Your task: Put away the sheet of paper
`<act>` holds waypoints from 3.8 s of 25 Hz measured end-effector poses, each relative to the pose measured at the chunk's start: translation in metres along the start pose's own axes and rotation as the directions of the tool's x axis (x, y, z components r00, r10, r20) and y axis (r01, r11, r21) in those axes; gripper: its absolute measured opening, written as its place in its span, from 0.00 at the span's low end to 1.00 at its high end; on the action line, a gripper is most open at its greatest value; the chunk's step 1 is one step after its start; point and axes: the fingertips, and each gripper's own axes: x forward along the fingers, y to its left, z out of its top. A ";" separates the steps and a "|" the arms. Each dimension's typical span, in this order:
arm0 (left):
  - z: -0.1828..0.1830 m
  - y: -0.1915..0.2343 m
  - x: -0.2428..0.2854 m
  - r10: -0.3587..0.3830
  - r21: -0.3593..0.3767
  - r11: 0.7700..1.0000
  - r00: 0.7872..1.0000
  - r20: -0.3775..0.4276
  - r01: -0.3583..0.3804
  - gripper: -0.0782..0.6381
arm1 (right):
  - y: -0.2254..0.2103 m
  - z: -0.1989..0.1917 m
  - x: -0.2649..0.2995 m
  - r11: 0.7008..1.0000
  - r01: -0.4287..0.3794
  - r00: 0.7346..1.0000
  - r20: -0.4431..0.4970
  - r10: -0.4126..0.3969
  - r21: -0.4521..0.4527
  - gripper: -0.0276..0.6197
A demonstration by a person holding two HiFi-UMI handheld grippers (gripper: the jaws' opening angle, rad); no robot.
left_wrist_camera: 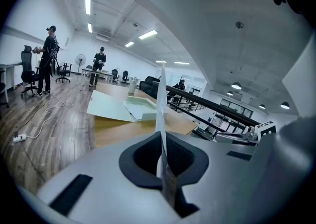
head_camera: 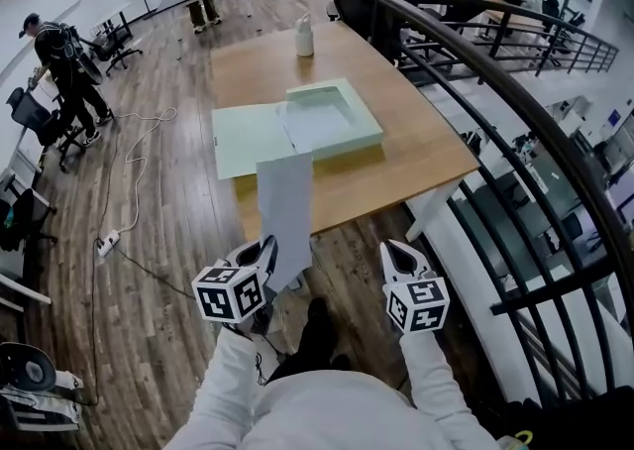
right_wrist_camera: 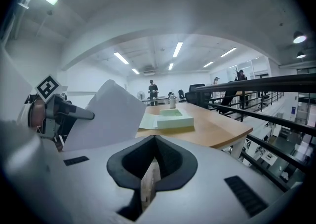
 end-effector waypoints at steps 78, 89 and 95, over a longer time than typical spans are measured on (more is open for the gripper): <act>0.148 0.202 0.301 0.001 -0.439 0.898 0.999 -0.048 -0.022 0.13 | -0.123 0.116 0.338 0.988 -0.145 0.984 -0.112 0.139 -0.049 0.09; 0.119 0.232 0.304 0.032 -0.487 0.868 0.989 -0.143 -0.099 0.13 | -0.121 0.109 0.348 0.984 -0.172 0.977 -0.133 0.165 -0.045 0.09; 0.112 0.233 0.312 -0.026 -0.509 0.858 0.985 -0.169 -0.065 0.13 | -0.122 0.106 0.349 0.984 -0.173 0.976 -0.142 0.165 -0.042 0.09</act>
